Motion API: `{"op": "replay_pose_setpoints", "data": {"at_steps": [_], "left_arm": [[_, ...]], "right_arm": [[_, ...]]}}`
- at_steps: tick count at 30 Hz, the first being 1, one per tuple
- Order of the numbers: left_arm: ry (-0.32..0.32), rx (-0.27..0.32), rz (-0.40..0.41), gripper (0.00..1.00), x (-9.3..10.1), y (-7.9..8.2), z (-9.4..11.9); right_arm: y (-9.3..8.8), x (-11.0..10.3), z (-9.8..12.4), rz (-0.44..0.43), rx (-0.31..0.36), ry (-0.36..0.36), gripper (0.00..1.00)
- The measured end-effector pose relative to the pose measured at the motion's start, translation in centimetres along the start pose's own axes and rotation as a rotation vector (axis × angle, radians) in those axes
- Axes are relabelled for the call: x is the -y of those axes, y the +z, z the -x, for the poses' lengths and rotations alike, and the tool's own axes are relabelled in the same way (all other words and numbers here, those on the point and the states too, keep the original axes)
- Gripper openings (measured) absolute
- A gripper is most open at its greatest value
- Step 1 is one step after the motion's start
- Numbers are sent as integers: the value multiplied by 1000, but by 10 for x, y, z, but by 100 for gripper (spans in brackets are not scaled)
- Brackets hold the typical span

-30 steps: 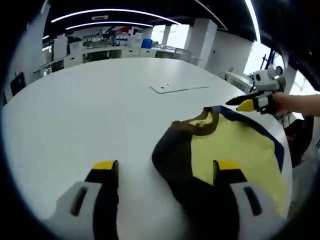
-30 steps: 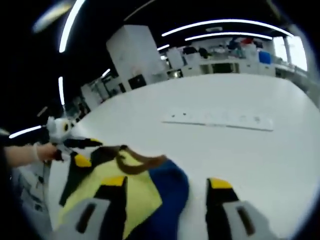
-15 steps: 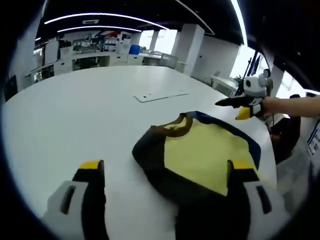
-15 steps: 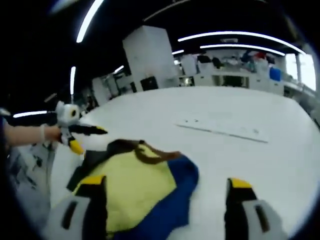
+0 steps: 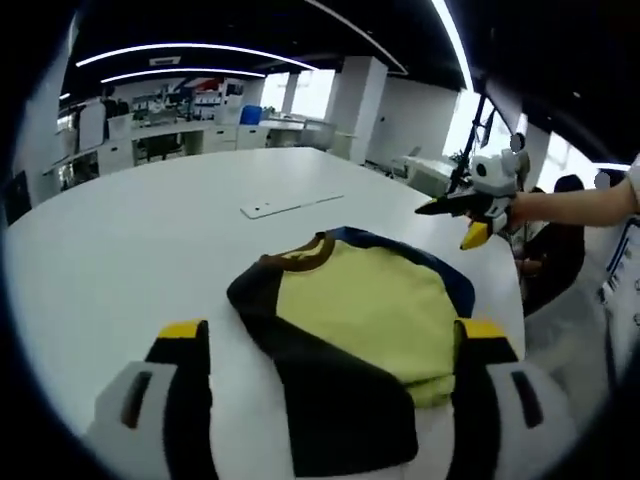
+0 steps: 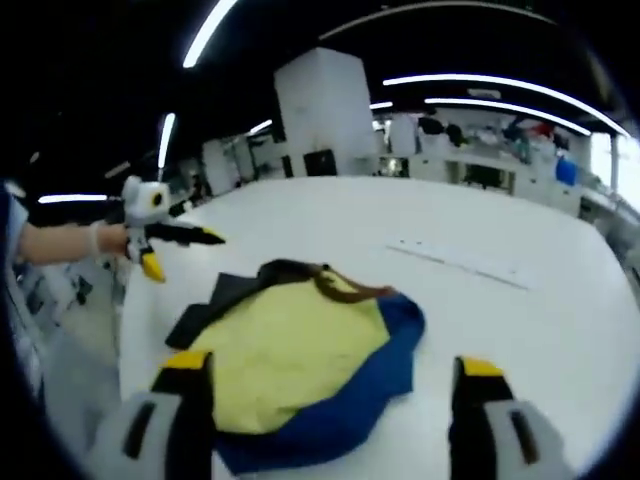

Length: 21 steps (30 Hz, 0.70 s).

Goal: Fold the garment on the visible template until the final outline fits inside the template.

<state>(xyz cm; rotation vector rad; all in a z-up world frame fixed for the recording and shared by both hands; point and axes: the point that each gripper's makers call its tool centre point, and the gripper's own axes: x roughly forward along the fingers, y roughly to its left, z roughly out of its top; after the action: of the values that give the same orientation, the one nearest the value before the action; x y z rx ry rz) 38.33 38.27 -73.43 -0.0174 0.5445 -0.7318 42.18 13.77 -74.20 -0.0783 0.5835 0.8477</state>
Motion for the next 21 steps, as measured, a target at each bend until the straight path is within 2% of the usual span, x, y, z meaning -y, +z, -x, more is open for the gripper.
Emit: {"op": "replay_pose_setpoints", "data": {"at_steps": [4,7,12,21], "left_arm": [[-7,4,-12,98,6,-3,11],[-17,-5,-40,98,23,-6,19],[-24,-8,-57,98,31,-14,27],[-38,-7,-59,96,61,-35,41]], "right_arm": [[-2,1,14,-4,15,-15,100],[-6,-3,23,-7,18,-23,100],[-22,-8,38,-14,8,-31,100],[-49,-23,53,-15,-23,-36,100]]}}
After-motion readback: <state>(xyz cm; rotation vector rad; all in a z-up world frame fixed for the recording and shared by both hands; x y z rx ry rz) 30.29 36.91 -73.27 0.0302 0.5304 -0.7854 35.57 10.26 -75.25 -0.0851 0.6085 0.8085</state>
